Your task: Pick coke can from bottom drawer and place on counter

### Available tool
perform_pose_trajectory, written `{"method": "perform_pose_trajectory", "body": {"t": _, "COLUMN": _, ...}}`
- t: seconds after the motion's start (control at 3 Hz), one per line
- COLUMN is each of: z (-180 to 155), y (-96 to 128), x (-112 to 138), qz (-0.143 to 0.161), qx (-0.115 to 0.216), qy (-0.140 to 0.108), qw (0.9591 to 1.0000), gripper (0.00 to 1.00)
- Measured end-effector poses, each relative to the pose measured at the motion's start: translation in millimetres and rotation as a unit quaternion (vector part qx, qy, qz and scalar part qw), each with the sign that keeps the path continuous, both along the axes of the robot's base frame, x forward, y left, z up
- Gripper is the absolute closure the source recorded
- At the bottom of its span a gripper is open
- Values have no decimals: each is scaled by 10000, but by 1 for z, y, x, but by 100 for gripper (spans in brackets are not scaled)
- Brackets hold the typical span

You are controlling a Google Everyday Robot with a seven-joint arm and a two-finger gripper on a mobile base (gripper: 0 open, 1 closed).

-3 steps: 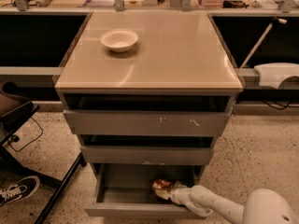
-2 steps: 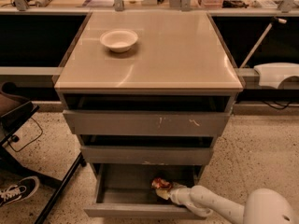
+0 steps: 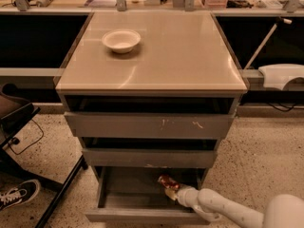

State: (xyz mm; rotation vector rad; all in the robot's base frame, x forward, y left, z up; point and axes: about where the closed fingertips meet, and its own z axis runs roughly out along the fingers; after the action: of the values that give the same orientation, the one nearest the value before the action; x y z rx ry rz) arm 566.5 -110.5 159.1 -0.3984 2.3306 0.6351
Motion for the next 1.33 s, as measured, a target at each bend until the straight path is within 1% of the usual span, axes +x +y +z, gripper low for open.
{"method": "perform_pose_trajectory", "body": {"t": 0.33, "z": 60, "y": -51, "x": -2, "qz": -429, "qx": -338, "qy": -31, "qw": 9985, "gripper": 100}}
{"method": "perform_pose_trajectory", "body": {"t": 0.67, "z": 98, "y": -89, "x": -28, "qz": -541, "qx": -698, "qy": 465, "qw": 9950, "gripper": 100}}
{"method": "perform_pose_trajectory", "body": {"t": 1.0, "z": 127, "y": -131, "x": -23, "qz": -637, "qx": -1075, "qy": 344, "qw": 9916, "gripper": 100}}
{"method": "perform_pose_trajectory", "body": {"t": 1.33, "z": 127, "y": -131, "x": -22, "qz": -639, "qx": -1075, "qy": 342, "qw": 9916, "gripper": 100}}
